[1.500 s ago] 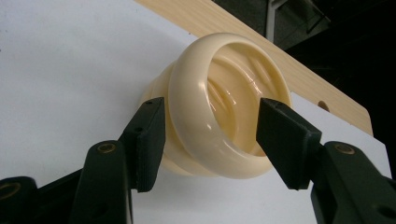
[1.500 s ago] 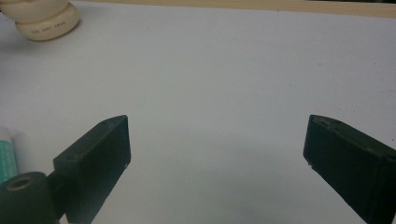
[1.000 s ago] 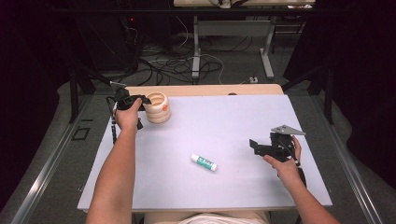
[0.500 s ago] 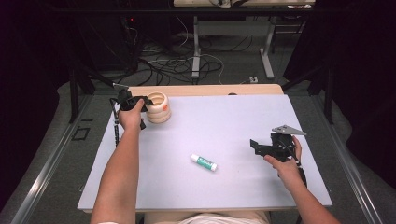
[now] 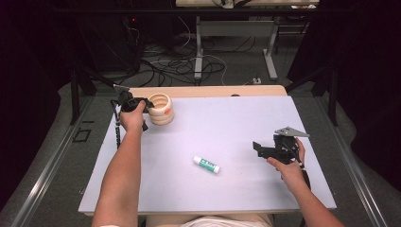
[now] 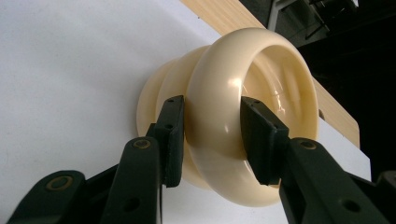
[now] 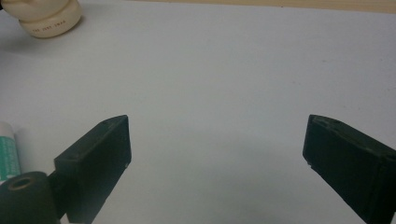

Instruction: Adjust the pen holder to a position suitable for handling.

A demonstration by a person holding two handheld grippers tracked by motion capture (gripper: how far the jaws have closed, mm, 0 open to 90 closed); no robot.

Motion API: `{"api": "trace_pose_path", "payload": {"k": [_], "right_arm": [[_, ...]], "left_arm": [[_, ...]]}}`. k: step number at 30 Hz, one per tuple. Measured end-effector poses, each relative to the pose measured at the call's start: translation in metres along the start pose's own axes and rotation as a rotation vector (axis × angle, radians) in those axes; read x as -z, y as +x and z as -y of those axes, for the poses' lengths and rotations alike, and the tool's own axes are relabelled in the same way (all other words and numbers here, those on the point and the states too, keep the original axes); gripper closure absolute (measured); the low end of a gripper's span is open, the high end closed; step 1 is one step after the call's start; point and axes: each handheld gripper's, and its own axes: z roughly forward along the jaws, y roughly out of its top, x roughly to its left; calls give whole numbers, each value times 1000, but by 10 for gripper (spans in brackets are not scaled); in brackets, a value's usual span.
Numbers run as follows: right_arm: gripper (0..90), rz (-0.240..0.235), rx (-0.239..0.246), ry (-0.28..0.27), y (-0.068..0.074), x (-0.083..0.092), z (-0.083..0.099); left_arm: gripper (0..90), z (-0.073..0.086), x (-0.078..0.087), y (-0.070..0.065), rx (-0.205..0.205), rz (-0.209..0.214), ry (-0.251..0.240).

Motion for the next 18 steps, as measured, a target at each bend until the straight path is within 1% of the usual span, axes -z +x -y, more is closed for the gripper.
{"api": "trace_pose_path", "payload": {"k": [2, 5, 6, 8, 15, 18], "right_arm": [[72, 1, -1, -2, -1, 0, 0], [72, 1, -2, 0, -1, 0, 0], [72, 0, -2, 0, -1, 0, 0], [72, 2, -3, -1, -1, 0, 0], [72, 1, 0, 0, -1, 0, 0], [72, 1, 0, -1, -1, 0, 0]], "left_arm": [[634, 0, 0, 0, -1, -2, -2], [648, 0, 1, -1, -7, 10, 5], [650, 1, 1, -2, -10, 3, 5], [651, 1, 0, -4, -23, 7, 9], [653, 5, -1, -10, -50, 16, 32], [653, 6, 0, -14, -64, 30, 49]]}}
